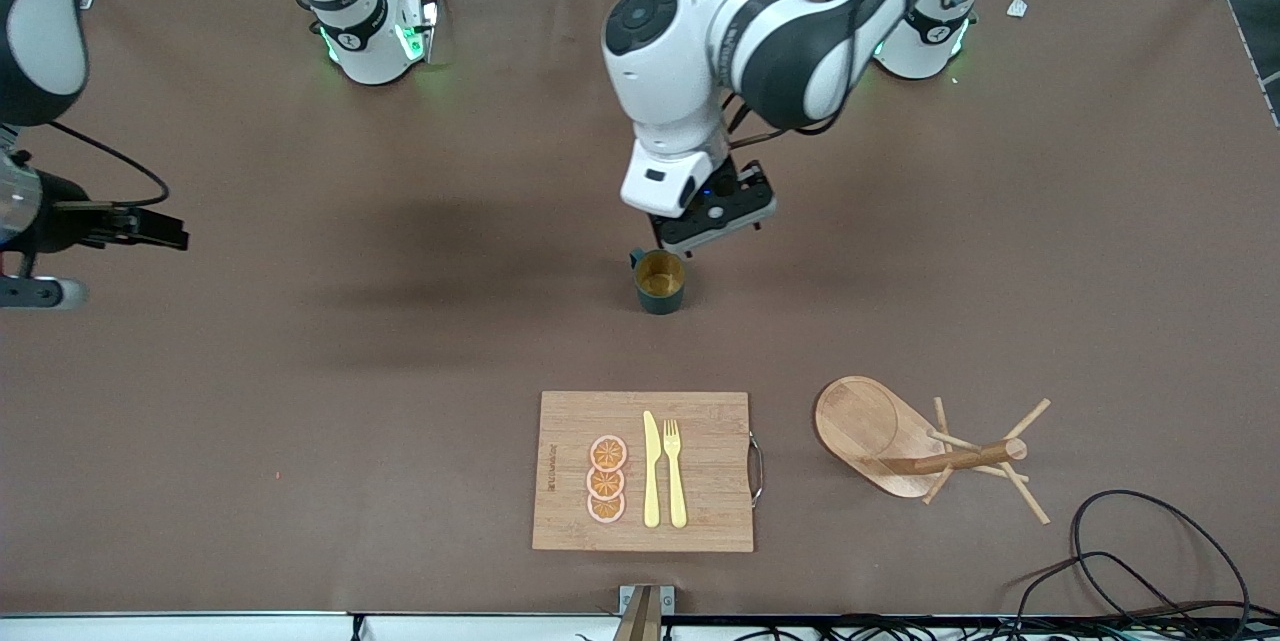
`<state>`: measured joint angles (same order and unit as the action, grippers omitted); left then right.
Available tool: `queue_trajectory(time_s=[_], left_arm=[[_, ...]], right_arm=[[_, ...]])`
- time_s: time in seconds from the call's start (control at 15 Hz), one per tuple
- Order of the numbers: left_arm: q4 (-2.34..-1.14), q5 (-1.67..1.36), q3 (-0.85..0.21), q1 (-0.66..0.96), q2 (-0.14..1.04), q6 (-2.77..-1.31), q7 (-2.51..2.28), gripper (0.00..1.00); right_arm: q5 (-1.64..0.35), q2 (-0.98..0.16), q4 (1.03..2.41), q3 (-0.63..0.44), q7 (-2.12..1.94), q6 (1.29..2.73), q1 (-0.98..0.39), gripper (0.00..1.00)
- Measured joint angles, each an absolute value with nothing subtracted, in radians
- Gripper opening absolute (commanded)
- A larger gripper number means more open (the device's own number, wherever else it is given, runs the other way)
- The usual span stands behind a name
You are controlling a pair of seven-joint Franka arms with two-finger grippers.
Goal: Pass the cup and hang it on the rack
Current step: 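Lower the left gripper over the mug and grasp its handle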
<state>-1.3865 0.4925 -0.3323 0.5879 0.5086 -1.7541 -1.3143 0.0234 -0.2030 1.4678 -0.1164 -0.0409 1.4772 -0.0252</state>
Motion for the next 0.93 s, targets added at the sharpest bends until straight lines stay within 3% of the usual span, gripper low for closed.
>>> queue_trajectory(time_s=[0.27, 0.53, 0.93], left_arm=[[-1.330, 0.563, -0.330, 0.683, 0.620, -1.777, -1.507, 0.94], [-1.314, 0.575, -0.300, 0.783, 0.681, -1.784, -1.657, 0.77], [-1.314, 0.683, -0.270, 0.894, 0.752, -1.783, -1.926, 0.76]], right_arm=[[0.023, -0.203, 1.462, -0.114, -0.049, 1.477, -0.001, 1.00], [-0.004, -0.203, 1.432, -0.109, -0.048, 1.477, 0.007, 1.00], [-0.041, -0.203, 1.412, -0.107, -0.048, 1.460, 0.039, 1.00]])
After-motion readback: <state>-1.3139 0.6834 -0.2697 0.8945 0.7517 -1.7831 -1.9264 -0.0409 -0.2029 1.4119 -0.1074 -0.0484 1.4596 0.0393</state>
